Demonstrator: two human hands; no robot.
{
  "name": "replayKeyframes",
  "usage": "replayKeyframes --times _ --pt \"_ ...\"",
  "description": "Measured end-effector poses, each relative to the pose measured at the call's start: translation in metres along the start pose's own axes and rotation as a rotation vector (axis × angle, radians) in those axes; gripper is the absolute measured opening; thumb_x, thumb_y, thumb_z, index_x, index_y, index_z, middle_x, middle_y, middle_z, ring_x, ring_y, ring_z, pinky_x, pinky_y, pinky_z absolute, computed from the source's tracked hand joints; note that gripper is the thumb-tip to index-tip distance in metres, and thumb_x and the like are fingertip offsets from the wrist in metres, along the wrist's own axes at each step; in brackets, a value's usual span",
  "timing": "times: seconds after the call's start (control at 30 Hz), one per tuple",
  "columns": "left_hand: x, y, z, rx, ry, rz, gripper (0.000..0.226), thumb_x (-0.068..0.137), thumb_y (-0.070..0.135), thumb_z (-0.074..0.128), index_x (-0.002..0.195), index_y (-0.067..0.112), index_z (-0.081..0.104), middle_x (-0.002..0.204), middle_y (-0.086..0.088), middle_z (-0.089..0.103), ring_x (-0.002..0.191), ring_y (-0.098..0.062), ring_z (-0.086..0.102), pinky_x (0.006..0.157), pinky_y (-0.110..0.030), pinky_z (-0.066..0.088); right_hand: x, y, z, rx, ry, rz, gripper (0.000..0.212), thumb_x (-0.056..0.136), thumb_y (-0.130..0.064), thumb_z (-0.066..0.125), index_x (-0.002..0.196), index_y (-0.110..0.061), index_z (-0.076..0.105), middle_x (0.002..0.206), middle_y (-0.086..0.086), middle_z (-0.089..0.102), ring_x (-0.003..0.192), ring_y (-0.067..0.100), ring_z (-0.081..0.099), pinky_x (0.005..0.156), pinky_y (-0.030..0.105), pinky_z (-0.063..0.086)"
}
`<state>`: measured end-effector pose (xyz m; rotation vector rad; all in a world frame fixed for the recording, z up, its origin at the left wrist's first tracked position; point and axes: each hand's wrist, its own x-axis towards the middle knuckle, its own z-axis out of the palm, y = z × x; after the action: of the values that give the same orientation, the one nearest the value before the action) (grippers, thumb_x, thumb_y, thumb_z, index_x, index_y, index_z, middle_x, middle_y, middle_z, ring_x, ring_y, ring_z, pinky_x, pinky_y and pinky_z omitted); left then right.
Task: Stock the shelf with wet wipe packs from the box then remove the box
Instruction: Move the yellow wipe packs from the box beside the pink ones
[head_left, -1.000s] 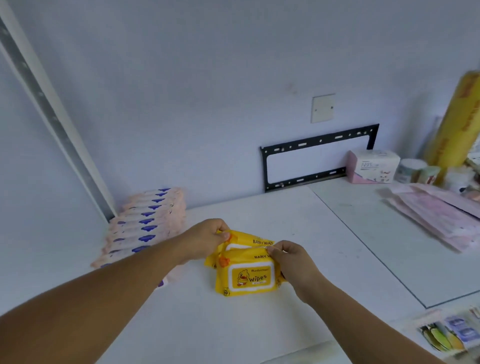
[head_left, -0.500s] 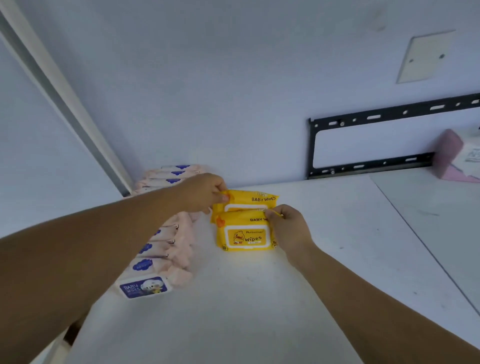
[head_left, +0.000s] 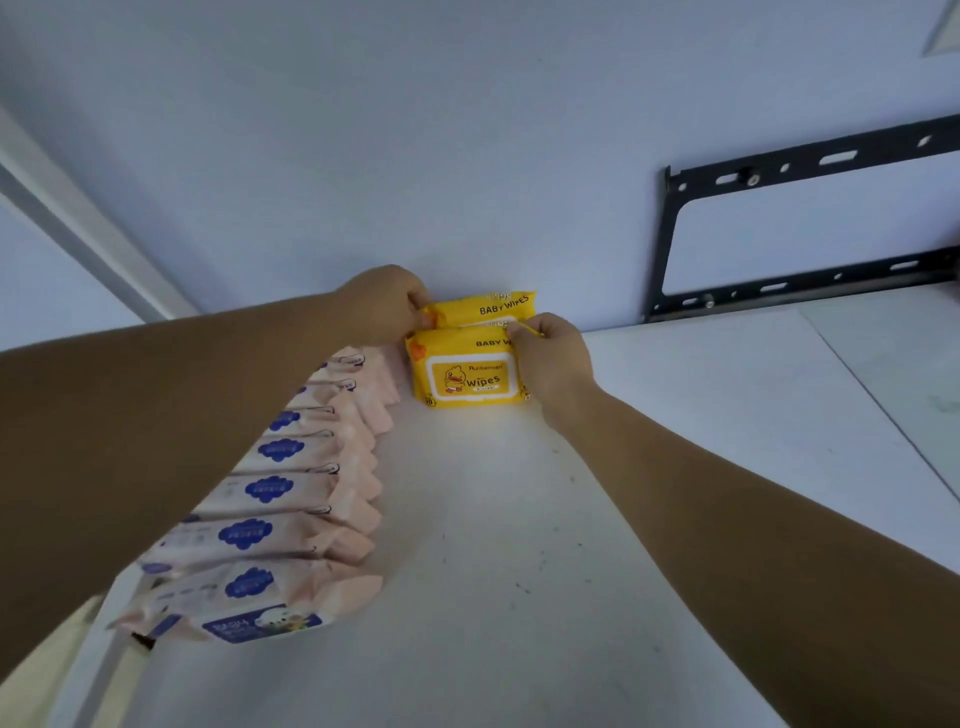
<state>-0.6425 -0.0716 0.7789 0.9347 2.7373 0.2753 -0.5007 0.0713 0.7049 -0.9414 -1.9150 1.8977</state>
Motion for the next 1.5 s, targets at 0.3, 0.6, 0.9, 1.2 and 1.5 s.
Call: replayKeyframes --times 0.3,0.6,0.9,1.2,1.5 --pt "0.021 -0.003 0.000 0.176 0.021 0.035 0.014 0.088 0.022 0.069 0.086 0.010 0.077 0.079 -0.010 0.071 0.080 -0.028 0.068 0.068 -0.033 0.052 0.003 -0.003 -0.008 -0.076 -0.210 -0.069 0.044 0.080 -0.051 0.079 0.108 -0.024 0.057 0.105 -0.005 0.073 0.095 0.013 0.071 0.081 0.032 0.059" --pt "0.027 -0.002 0.001 0.257 0.095 0.004 0.017 0.087 0.021 0.069 0.086 0.004 0.074 0.075 -0.013 0.067 0.072 -0.029 0.063 0.065 -0.035 0.052 0.011 0.011 -0.005 -0.265 -0.166 -0.216 0.074 0.075 -0.026 0.088 0.125 -0.029 0.033 0.109 -0.005 0.064 0.093 0.016 0.067 0.077 0.034 0.058" --pt "-0.002 -0.005 -0.014 0.109 0.152 0.003 0.015 0.088 0.024 0.069 0.091 0.011 0.075 0.091 -0.007 0.070 0.087 -0.026 0.065 0.080 -0.037 0.053 0.019 0.004 0.010 -0.493 -0.067 -0.239 0.070 0.081 -0.034 0.081 0.126 -0.024 0.030 0.109 -0.003 0.058 0.100 0.027 0.061 0.093 0.046 0.051" --pt "-0.058 0.004 -0.017 -0.079 -0.002 0.071 0.026 0.085 0.036 0.077 0.108 0.024 0.070 0.106 0.007 0.069 0.100 -0.011 0.064 0.084 -0.025 0.049 0.015 -0.013 -0.012 -0.551 -0.039 -0.184 0.083 0.073 -0.048 0.083 0.135 -0.014 0.040 0.128 0.005 0.054 0.118 0.030 0.056 0.098 0.050 0.052" --pt "-0.110 0.039 0.003 -0.166 -0.033 0.091 0.019 0.084 0.035 0.078 0.098 0.023 0.072 0.096 0.004 0.074 0.091 -0.015 0.070 0.089 -0.037 0.056 -0.038 -0.010 -0.071 -0.627 -0.104 -0.307 0.050 0.084 -0.049 0.075 0.118 -0.018 0.054 0.116 -0.002 0.061 0.103 0.019 0.060 0.083 0.034 0.053"
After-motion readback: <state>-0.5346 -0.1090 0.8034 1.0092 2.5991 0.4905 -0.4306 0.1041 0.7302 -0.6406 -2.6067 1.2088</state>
